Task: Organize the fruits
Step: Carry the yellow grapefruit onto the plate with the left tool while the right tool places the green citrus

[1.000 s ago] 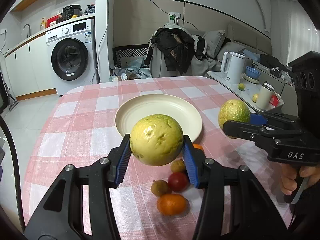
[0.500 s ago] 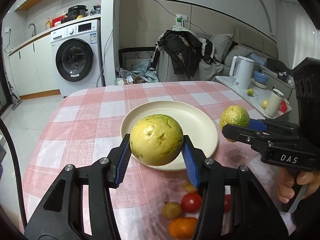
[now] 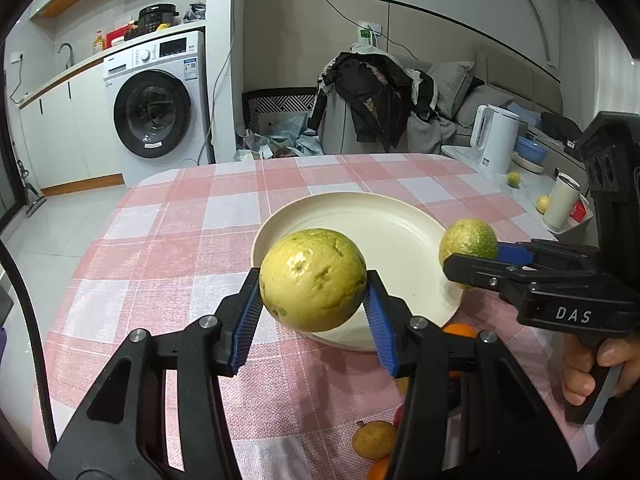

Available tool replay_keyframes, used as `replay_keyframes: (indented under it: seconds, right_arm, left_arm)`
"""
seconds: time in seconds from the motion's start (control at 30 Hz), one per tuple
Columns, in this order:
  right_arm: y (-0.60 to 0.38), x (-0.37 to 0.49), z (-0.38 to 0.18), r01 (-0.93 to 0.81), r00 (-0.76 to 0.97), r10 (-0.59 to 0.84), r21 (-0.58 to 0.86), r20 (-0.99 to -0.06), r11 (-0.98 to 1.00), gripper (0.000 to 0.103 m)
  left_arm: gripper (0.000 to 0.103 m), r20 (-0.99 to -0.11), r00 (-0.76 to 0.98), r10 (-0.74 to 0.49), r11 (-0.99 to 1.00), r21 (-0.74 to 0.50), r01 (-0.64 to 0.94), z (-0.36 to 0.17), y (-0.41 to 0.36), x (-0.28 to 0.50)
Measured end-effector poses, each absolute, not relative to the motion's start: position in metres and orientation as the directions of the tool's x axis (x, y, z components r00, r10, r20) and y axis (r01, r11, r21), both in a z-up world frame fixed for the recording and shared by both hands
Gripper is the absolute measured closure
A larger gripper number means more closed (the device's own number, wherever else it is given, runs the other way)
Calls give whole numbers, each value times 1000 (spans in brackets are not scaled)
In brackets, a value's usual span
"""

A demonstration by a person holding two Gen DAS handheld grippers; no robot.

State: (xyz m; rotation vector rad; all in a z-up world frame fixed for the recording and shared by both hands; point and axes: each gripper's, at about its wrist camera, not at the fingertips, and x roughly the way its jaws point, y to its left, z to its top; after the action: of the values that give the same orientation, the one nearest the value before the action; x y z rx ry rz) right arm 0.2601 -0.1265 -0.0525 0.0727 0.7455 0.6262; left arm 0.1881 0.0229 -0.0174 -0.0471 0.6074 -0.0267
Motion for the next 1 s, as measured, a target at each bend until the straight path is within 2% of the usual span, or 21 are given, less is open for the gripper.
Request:
replay_keyframes:
  seconds: [0.33,0.83,1.0]
  right_arm:
    - [-118,264,-61,-509,544,543,264,-640,820,54]
    - [-115,263,-65,-513,553,522,228,-649,828,54]
    - [-116,258,-61,-503,572,499,201,-651,840,51]
  left_arm:
    - [56,-601,798,-49,999,-26,42,-36,17,206]
    - [56,-611,789,-65,998,-50,44,-45,19,210]
    - [56,-579,812,-74,997,-54,52,-37,20,199]
